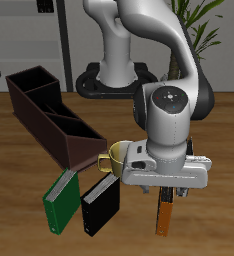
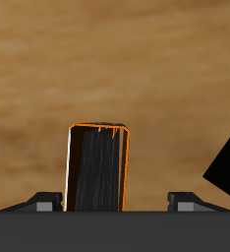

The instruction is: Place the orange book into the right desk caddy's back compartment

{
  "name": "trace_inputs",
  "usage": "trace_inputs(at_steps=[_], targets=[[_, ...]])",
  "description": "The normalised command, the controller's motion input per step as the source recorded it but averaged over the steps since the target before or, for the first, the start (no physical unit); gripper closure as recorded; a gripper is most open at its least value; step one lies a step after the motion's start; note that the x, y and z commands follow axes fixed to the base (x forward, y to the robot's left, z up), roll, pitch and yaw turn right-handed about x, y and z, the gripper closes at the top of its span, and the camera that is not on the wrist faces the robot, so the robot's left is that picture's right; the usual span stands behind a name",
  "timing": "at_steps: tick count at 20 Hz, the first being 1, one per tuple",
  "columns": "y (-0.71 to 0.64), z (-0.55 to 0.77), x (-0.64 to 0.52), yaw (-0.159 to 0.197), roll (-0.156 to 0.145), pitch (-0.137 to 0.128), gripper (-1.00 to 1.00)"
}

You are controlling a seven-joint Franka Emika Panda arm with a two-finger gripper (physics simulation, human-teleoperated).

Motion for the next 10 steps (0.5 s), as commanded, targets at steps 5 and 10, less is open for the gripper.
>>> trace_inputs(at_steps=[5,10], targets=[[-0.05,-0.02,-0.01,-0.012,-0.005,0.006,1.0],[-0.05,0.2,-0.04,-0.015,0.002,-0.037,1.0]])
